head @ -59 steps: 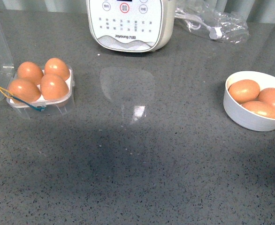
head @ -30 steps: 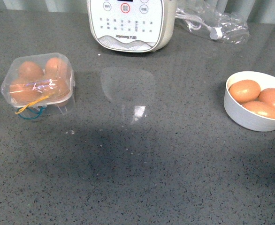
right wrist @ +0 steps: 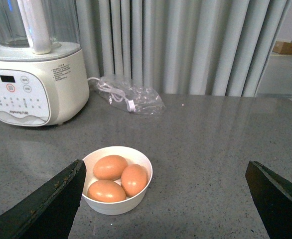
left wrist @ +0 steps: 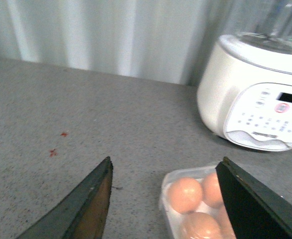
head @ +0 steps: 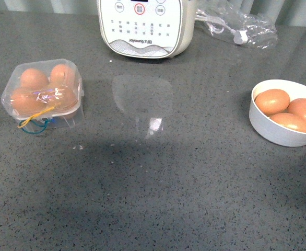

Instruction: Put egg into box

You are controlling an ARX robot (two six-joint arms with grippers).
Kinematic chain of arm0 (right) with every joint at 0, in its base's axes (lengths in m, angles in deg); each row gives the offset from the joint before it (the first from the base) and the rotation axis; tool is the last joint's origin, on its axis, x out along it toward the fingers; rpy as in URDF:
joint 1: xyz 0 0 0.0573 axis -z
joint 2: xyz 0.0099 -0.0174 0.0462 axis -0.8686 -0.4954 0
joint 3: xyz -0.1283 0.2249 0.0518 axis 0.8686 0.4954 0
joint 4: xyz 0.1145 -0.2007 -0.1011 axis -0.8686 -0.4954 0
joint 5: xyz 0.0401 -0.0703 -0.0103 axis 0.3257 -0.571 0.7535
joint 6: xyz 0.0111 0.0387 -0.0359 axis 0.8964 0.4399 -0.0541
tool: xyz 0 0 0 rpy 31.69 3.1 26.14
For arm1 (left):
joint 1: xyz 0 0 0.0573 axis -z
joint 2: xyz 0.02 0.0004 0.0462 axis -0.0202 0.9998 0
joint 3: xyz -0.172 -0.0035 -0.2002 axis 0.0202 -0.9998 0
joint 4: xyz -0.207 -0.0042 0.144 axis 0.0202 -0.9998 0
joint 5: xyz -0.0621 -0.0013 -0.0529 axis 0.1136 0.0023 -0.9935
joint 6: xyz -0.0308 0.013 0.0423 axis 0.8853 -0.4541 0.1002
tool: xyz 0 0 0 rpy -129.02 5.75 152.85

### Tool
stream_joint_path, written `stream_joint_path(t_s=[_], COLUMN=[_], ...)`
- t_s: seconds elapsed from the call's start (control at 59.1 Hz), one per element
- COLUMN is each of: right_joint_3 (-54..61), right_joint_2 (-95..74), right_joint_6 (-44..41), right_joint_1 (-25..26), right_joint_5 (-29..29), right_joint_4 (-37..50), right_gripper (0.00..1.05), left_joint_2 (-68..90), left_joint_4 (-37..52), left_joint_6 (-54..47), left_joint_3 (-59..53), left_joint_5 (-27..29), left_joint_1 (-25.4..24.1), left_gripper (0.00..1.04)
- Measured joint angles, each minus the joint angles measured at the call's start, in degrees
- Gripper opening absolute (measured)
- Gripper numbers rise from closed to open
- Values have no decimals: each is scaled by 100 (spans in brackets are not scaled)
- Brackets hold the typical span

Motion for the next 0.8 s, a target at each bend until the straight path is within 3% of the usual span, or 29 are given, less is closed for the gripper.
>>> stream_joint_path(t_s=[0.119, 0.305, 0.44, 0.796], right_joint_3=[0, 0, 0, 0], right_joint_2=[2, 2, 2, 2], right_joint_6=[0, 0, 0, 2], right_joint_1=[0, 0, 0, 0], right_joint_5=[-9, 0, -4, -2], right_joint_4=[0, 0, 0, 0], right_gripper=[97, 97, 97, 97], left_joint_2=[-214, -940, -1543, -3045], left_joint_4=[251, -205, -658, -1926], left_joint_6=[-173, -225, -267, -271], left_joint_3=[-387, -756, -887, -1014], left_joint_5=[142, 398, 682, 715], left_joint_1=[96, 319, 664, 691], left_gripper=[37, 5, 4, 4])
